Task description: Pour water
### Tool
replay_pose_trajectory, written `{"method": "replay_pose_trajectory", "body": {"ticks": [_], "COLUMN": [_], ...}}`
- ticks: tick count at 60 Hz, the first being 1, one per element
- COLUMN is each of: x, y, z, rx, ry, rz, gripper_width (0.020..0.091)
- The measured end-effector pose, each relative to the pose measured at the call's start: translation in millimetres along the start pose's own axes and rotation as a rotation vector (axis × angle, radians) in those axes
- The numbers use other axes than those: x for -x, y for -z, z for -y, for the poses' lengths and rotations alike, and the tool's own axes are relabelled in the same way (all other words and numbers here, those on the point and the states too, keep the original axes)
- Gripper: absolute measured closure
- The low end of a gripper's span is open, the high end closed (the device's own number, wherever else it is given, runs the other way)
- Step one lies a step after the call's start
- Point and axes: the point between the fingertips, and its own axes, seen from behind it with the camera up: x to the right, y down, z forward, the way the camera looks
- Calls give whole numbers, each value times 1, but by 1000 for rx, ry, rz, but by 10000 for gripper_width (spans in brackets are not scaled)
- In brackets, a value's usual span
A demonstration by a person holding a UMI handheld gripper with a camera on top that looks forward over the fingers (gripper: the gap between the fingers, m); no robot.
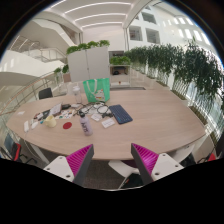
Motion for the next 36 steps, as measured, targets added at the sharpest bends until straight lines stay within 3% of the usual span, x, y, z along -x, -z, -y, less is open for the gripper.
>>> {"method": "replay_pose_trajectory", "body": {"ticks": [16, 28, 36], "x": [32, 95, 135], "y": [16, 14, -45], "z": [-17, -24, -28], "rx": [-25, -157, -246], "ry": [24, 55, 69], "rz": [-122, -67, -27], "gripper_width": [271, 270, 265]}}
